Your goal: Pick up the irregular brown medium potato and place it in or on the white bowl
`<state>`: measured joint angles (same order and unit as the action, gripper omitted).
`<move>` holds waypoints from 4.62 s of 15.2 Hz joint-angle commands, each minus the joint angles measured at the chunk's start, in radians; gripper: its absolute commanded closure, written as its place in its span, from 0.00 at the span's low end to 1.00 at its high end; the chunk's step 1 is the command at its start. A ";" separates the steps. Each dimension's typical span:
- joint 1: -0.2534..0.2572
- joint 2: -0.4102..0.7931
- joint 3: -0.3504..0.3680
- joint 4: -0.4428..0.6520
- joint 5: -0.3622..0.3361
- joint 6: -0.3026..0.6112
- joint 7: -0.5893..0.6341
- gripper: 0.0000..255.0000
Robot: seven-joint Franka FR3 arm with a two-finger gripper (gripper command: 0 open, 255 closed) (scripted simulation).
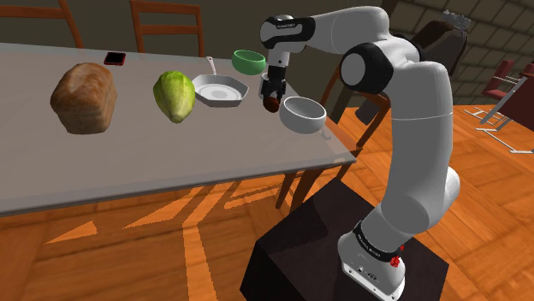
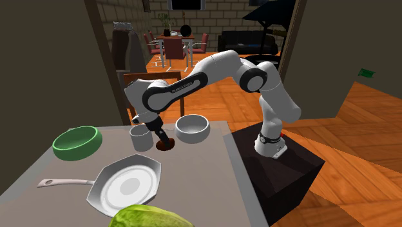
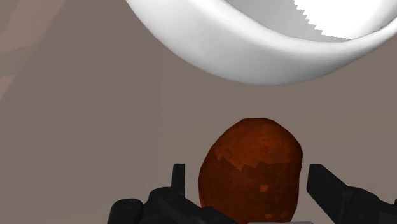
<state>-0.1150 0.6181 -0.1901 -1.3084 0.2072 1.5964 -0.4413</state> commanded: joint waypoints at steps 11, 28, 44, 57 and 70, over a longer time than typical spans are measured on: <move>0.000 0.000 0.000 0.000 0.000 0.001 0.000 1.00; -0.012 -0.018 -0.002 0.159 -0.004 -0.175 0.022 1.00; -0.054 0.078 0.008 0.539 0.014 -0.455 0.060 1.00; 0.017 -0.494 -0.043 -0.274 -0.094 -0.213 -0.004 1.00; 0.018 -0.558 -0.043 -0.500 -0.110 -0.050 -0.018 1.00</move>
<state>-0.0976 0.0591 -0.2344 -1.7934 0.0970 1.5295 -0.4597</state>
